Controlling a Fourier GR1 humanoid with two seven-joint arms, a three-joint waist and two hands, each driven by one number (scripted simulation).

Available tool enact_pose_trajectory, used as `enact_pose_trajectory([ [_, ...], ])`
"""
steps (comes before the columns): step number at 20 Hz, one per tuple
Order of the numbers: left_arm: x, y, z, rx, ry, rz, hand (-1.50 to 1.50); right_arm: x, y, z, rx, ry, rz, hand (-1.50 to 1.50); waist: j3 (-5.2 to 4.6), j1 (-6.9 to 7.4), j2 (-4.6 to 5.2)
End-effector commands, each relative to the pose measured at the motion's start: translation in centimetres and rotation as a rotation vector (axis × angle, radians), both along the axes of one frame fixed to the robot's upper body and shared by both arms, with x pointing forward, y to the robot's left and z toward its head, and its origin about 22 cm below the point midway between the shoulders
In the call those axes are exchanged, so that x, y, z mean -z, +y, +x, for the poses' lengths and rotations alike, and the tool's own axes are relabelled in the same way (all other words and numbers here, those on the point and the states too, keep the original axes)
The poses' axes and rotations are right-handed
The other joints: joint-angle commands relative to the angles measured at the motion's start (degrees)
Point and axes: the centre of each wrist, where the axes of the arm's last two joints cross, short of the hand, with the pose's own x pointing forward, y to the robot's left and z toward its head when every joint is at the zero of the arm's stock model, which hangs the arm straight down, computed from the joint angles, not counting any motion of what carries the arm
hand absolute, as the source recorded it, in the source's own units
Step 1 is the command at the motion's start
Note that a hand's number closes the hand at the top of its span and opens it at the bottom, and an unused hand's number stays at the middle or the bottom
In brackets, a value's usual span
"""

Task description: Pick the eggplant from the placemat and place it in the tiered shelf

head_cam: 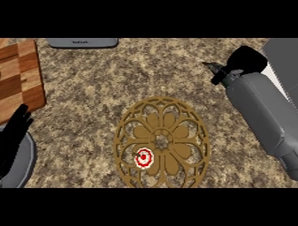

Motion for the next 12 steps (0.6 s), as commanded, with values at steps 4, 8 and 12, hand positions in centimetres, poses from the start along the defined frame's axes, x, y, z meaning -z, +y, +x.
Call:
enact_pose_trajectory([
  [4,0.6,-0.5,-0.4,0.023,0.021,0.006,0.00,-5.4,-0.3,1.7,0.361,-0.302,0.021,1.50,-0.09,1.14,-0.16],
  [8,0.9,-0.5,-0.6,0.004,0.027,0.007,0.00,-10.0,1.3,1.7,0.359,-0.447,0.090,1.50,-0.11,0.52,-0.88],
  [12,-0.3,-0.2,0.7,-0.005,0.020,-0.002,0.00,-12.8,2.0,1.3,0.358,-0.603,0.109,1.50,-0.09,-0.65,-0.97],
])
